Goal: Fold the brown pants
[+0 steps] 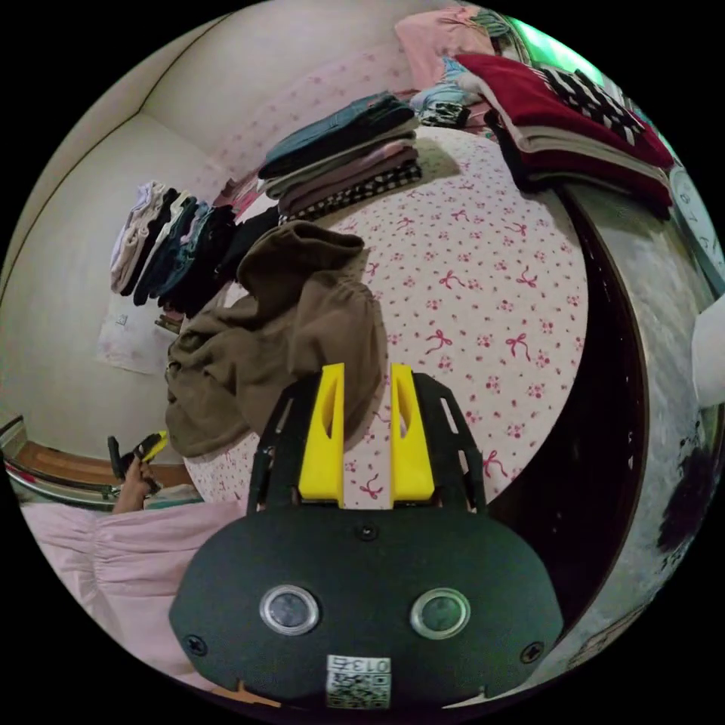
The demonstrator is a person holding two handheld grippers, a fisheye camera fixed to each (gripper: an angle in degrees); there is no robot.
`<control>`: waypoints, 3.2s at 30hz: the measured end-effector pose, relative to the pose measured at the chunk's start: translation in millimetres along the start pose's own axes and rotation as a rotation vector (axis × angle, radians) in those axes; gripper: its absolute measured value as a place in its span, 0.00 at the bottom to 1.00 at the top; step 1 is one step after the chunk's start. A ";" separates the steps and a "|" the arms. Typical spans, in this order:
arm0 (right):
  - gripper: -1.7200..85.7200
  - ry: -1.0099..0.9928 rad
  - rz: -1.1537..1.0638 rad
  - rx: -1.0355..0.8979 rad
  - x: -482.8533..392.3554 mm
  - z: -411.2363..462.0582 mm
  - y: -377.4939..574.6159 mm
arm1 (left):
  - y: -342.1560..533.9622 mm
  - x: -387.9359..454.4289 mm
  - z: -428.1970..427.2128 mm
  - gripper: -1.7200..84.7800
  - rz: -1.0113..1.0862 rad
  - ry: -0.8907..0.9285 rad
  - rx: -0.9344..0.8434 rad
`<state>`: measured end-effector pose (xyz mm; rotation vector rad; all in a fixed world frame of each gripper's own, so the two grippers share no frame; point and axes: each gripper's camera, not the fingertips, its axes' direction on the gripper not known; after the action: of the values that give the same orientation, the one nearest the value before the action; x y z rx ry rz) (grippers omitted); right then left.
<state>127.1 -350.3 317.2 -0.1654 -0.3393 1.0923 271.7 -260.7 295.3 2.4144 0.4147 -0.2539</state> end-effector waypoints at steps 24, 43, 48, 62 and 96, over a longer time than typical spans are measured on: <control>0.08 0.009 -0.080 0.133 0.5 -99.2 21.8 | 21.7 77.2 -131.9 0.07 0.508 -0.155 0.023; 0.12 0.089 0.105 -0.041 78.3 -3.9 52.8 | 163.0 167.4 -94.5 0.10 0.713 -0.412 0.146; 0.13 0.004 -0.208 -0.030 11.5 -15.5 32.7 | 142.6 97.0 -106.8 0.10 0.462 -0.486 0.117; 0.18 -0.166 -0.007 0.011 44.3 -16.2 53.0 | 138.1 -81.0 -117.0 0.17 -0.094 -0.003 0.120; 0.17 -0.070 -0.147 0.106 -37.2 -11.2 -8.3 | -26.3 -74.7 -20.7 0.16 0.166 0.019 0.111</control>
<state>122.4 -386.8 302.1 -0.0078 -0.3503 0.9693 194.3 -245.2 317.0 2.5453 0.2112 -0.1850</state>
